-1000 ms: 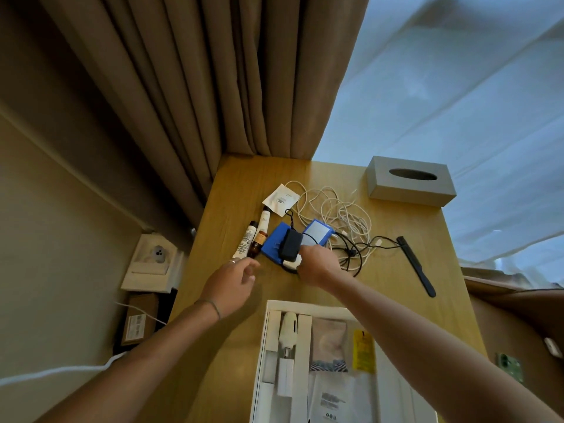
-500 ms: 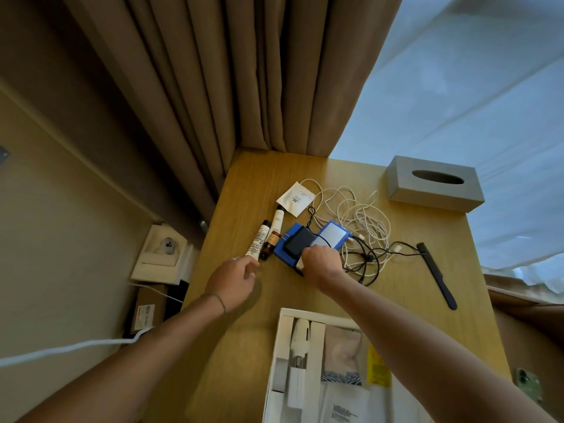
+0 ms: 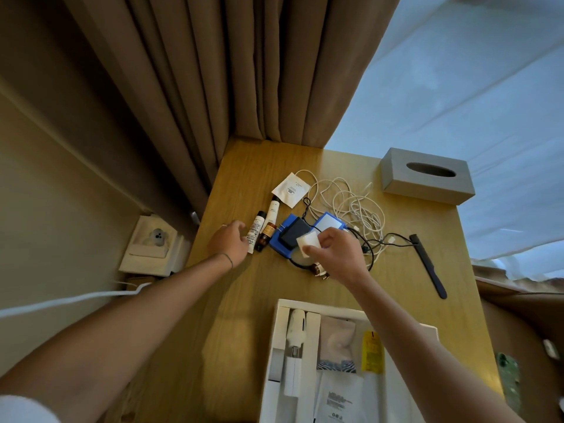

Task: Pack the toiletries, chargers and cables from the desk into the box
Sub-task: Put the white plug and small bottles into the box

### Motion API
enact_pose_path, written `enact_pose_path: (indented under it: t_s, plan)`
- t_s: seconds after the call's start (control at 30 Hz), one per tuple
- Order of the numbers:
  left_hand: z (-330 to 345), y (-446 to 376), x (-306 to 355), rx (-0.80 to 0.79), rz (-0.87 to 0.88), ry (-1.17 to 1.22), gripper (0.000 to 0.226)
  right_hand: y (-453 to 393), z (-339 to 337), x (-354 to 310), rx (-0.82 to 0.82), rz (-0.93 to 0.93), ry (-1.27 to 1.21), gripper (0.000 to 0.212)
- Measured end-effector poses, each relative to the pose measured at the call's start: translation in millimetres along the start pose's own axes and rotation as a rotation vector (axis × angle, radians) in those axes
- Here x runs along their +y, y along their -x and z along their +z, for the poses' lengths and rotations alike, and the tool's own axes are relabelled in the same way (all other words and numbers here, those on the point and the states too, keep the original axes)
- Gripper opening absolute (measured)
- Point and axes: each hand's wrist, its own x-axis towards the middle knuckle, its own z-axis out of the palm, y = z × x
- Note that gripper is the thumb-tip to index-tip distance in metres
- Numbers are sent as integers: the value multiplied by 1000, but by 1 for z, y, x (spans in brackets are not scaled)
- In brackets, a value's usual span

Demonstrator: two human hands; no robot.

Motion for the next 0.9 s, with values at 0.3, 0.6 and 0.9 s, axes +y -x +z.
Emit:
enact_pose_path:
  t_s: [0.3, 0.6, 0.9]
  plan:
    - [13, -25, 11, -65, 2, -40, 18, 51, -4, -17, -43, 56, -424, 49]
    - [9, -10, 0, -63, -83, 183, 41, 76, -9, -12, -71, 75, -540, 36]
    - [-8, 84, 17, -45, -75, 551, 46, 133, -8, -4, -256, 58, -609, 34]
